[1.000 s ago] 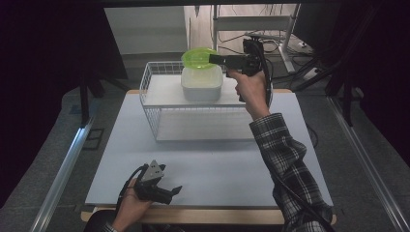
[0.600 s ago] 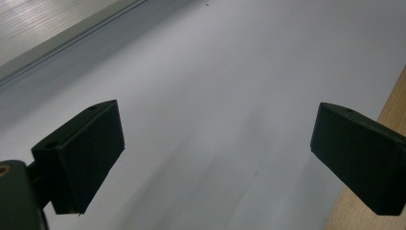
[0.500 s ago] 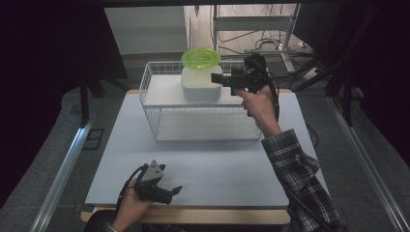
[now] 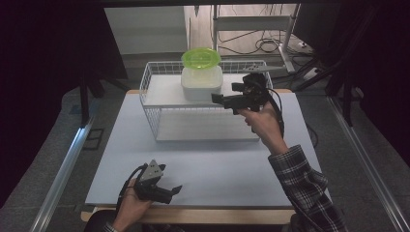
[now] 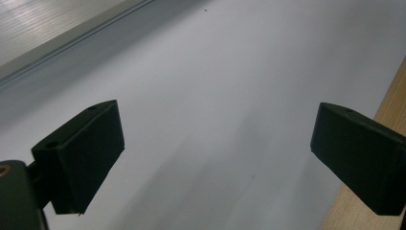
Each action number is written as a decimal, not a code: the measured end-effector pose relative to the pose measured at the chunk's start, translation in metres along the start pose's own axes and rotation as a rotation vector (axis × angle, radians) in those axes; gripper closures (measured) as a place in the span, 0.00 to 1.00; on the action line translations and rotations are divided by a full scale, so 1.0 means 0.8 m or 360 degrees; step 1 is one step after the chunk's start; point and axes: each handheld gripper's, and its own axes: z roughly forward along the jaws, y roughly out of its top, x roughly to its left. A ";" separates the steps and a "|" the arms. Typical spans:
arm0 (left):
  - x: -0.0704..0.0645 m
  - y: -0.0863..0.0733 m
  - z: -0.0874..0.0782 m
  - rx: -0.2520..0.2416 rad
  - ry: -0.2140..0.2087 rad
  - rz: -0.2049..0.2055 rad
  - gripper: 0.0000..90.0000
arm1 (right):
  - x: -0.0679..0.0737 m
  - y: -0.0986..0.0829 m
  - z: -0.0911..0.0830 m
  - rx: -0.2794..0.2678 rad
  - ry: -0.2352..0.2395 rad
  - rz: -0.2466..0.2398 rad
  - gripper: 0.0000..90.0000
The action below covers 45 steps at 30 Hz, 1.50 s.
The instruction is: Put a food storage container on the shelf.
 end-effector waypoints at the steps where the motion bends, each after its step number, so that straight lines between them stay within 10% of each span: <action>1: 0.000 0.000 0.000 0.0000 0.0000 0.0000 0.04 | 0.001 -0.004 0.000 0.0006 0.0004 -0.0017 0.06; 24: 0.000 0.000 0.000 -0.0012 0.0000 0.0006 0.04 | 0.017 -0.073 0.006 0.0134 0.0011 -0.0201 0.05; 45: 0.000 -0.001 0.001 -0.0010 -0.0009 0.0005 0.04 | -0.002 -0.146 0.004 0.0221 -0.0027 -0.0178 0.04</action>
